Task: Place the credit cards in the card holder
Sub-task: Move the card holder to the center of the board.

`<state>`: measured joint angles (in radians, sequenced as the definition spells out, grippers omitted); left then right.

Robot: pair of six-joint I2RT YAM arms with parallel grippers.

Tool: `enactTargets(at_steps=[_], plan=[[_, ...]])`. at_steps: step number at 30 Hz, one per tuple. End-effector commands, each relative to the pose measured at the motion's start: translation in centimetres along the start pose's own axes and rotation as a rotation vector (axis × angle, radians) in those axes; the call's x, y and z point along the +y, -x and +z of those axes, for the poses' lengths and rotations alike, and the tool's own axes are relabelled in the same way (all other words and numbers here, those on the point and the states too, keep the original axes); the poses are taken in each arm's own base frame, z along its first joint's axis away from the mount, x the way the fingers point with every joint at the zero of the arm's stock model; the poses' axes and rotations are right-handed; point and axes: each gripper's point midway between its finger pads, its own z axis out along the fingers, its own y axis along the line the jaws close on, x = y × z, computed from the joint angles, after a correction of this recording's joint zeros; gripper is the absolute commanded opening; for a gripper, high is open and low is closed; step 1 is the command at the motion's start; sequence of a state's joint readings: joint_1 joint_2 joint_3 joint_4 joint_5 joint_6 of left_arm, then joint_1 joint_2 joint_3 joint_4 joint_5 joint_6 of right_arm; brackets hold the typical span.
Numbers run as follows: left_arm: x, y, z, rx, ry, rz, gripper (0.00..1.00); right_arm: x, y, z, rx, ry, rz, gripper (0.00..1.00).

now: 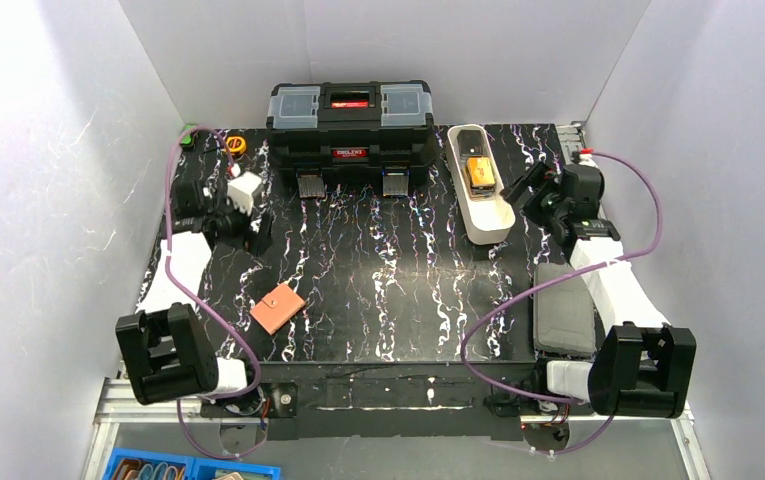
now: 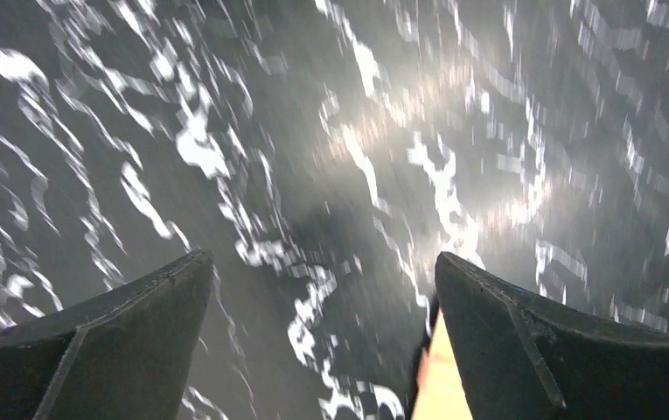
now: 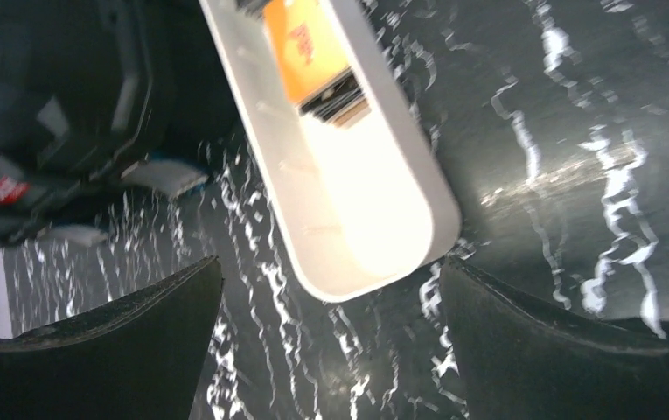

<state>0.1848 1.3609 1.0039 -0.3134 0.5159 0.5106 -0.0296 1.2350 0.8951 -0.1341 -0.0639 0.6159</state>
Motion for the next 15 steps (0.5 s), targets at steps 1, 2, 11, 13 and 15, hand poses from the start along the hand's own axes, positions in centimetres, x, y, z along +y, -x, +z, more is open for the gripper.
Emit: enactTargets(at_steps=[1,2,11,13,15], plan=[[-3.3,-8.3,-2.1,0.203,-0.146,0.080,0.99,4.1,-1.1,-1.0,0.064,0.068,-0.102,1.00],[-3.2,-9.5,-2.0,0.228,-0.153,0.094,0.99,4.2,-1.4,-1.0,0.071,0.042,-0.132,1.00],[-3.9,-15.7,-2.7,0.380,-0.342,0.462,0.87,6.6,-3.9,-1.9,0.088,0.054,-0.185,1.00],[-4.8,-16.9,-2.9,0.368,-0.385,0.565,0.87,7.4,-4.3,-2.2,0.110,0.115,-0.145,1.00],[-5.4,-17.3,-3.0,0.344,-0.402,0.634,0.88,8.0,-4.8,-2.3,0.139,0.171,-0.100,1.00]])
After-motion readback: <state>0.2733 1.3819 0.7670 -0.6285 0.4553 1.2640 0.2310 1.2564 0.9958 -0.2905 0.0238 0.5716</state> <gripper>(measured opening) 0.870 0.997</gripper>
